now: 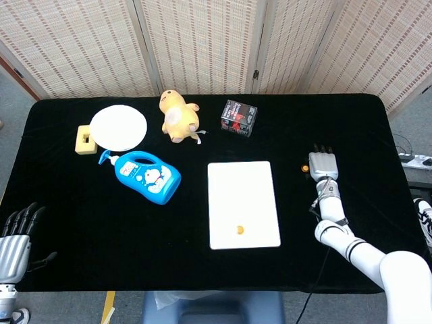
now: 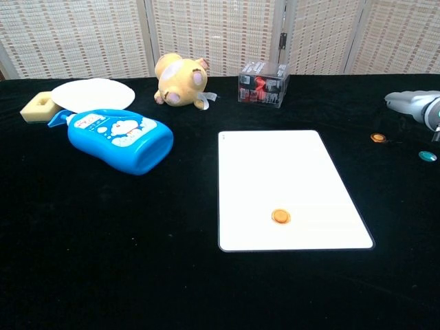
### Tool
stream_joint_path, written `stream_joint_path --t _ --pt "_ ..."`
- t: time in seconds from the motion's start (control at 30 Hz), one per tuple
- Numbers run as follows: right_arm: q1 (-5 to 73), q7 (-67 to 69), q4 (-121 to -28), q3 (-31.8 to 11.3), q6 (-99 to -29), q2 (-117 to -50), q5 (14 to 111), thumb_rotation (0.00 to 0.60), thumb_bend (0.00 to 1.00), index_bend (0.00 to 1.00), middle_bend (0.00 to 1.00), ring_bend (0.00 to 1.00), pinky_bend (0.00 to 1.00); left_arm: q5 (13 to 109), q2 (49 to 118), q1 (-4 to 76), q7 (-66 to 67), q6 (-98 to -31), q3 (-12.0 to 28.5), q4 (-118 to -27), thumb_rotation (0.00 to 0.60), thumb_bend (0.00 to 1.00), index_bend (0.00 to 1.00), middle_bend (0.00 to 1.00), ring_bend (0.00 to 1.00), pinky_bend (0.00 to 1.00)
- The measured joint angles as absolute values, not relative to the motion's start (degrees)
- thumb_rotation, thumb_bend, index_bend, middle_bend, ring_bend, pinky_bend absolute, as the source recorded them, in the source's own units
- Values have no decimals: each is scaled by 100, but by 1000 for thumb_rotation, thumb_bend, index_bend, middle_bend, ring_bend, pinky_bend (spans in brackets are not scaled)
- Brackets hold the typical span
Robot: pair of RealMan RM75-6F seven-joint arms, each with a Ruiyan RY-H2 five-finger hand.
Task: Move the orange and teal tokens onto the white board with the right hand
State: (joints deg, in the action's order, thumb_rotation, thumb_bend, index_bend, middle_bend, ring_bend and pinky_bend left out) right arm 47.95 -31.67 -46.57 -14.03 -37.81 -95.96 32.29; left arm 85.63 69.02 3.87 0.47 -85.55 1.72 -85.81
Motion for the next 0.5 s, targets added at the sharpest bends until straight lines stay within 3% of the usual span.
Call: stream_joint_path --t 0.5 --pt "4882 -3148 -4302 -1428 -3617 -9809 3239 600 397 404 92 23 0 8529 6902 379 40 -8538 174 -8564 600 170 0 0 0 0"
